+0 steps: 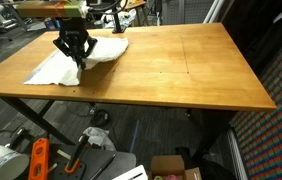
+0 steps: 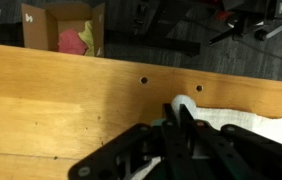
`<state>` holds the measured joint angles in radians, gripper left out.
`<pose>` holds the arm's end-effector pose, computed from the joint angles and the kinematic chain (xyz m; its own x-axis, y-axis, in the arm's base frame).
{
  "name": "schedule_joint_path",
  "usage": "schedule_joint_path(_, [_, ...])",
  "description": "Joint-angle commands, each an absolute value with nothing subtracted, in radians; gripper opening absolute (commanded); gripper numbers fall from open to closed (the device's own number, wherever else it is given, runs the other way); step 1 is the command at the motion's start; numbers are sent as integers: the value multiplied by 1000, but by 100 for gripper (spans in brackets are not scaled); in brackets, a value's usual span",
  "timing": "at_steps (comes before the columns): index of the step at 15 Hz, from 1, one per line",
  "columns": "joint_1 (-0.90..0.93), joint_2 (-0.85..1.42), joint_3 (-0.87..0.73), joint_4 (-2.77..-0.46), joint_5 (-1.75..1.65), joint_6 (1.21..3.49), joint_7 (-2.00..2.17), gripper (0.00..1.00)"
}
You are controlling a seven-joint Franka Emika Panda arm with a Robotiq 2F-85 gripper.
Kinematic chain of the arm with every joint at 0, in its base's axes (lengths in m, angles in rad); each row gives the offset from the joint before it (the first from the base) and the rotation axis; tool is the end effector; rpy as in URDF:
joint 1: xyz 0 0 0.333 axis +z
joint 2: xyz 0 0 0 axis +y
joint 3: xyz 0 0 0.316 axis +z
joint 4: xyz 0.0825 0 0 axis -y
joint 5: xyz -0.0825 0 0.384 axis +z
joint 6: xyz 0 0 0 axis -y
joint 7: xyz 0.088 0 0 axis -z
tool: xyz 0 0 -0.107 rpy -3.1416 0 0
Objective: Fold the towel in half
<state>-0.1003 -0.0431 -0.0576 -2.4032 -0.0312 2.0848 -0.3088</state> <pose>0.4476 -0.0728 0.3109 0.9488 0.1720 -0.2651 0.1607 -0.9849 -0.0641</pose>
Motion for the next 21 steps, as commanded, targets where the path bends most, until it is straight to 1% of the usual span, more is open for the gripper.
schedule_joint_path(1, [-56, -240, -22, -2542, -158, 2169, -161, 11])
schedule_joint_path(6, [-13, -417, 84, -2644, -332, 2207, 49, 10])
schedule_joint_path(10, [33, -503, 241, -2700, -439, 2208, 291, 10])
schedule_joint_path(15, [97, -483, 445, -2690, -451, 2227, 634, 11])
schedule_joint_path(21, [122, -406, 597, -2670, -527, 2290, 927, 10])
